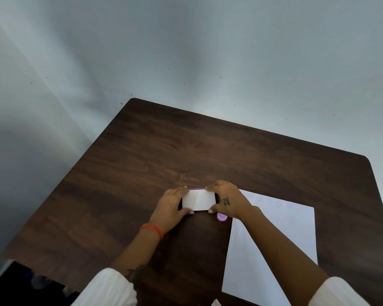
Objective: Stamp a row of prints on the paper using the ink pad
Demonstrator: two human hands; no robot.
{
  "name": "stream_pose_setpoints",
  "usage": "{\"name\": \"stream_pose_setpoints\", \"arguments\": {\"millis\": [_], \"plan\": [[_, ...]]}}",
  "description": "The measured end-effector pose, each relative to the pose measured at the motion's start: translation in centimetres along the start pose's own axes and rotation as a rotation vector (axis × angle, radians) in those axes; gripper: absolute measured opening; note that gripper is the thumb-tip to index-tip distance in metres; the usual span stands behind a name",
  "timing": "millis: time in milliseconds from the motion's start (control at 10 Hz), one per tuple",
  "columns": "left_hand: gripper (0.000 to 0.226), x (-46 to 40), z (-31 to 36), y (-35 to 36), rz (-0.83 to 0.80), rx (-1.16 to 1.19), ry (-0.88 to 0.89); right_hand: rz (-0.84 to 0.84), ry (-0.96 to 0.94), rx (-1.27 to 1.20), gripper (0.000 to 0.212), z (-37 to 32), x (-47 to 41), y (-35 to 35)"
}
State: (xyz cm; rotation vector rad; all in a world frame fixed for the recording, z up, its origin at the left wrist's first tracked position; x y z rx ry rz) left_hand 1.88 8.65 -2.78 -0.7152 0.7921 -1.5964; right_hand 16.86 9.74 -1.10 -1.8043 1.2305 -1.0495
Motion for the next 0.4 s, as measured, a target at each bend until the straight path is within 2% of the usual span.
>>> {"name": "stream_pose_setpoints", "arguments": {"millis": [200,400], "plan": [[0.072,0.21,0.28,-0.15,0.027,0.010,-0.041,0.011,0.011,0.001,0.072,-0.40,-0.03,-0.41],[0.064,0.12,0.97,-0.20,0.028,0.047,-0.071,-0.009,-0.020,0.009,0.077,-1.12,0.14,-0.13]]}}
Point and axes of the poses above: each hand's wrist, its own x-axis away from the middle knuckle, its own y-axis out of the palm, z = x × y, the point moved 8 cm from there along -x, towards the middle knuckle, and after that the axes turned 11 degrees about z, right-handed, at the moved point
